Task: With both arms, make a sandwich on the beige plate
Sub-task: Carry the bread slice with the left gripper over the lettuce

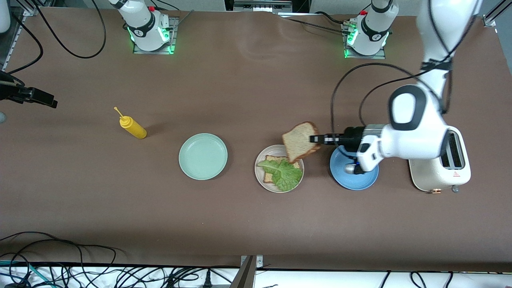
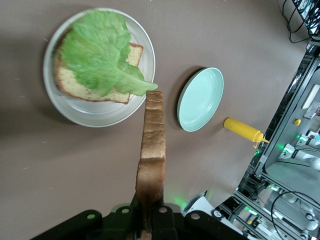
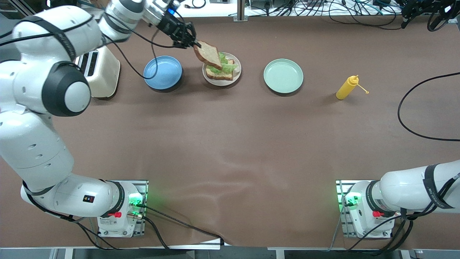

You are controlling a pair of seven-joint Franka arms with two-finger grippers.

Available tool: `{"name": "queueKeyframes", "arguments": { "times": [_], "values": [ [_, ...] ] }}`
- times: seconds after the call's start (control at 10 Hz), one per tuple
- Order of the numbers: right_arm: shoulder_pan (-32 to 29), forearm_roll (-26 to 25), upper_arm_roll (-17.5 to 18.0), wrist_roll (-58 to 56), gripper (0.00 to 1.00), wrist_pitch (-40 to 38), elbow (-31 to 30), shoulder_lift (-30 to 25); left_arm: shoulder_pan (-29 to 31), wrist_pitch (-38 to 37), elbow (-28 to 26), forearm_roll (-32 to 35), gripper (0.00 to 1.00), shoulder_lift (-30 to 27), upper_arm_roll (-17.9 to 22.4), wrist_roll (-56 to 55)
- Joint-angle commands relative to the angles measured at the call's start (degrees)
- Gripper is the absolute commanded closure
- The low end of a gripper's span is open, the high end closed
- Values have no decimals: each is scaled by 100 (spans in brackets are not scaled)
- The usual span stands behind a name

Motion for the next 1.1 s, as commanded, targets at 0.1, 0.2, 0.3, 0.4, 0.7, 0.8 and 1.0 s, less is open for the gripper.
{"name": "queueKeyframes", "arguments": {
  "times": [0.1, 0.2, 0.3, 0.4, 0.7, 0.8, 1.0],
  "values": [
    [609, -143, -604, 109, 0, 35, -204, -126, -639, 819, 382, -436, 100, 728, 63, 99],
    [611, -47, -615, -30, 0, 26, -204, -100, -772, 1038, 409, -436, 100, 834, 63, 125],
    [611, -37, -607, -128, 0, 70, -178, -56, -791, 1145, 427, -444, 100, 870, 63, 126],
    [620, -11, -598, -120, 0, 53, -160, -56, -791, 1146, 549, -436, 100, 914, 63, 134],
    [629, -2, -615, -120, 0, 70, -160, -21, -782, 1163, 717, -436, 100, 1151, 63, 143],
    [629, -11, -615, -102, 0, 27, -160, -20, -782, 1164, 743, -436, 100, 1238, 63, 143],
    [629, -11, -624, -32, 0, 17, -151, -20, -773, 1172, 735, -436, 100, 1309, 63, 143]
  ]
}}
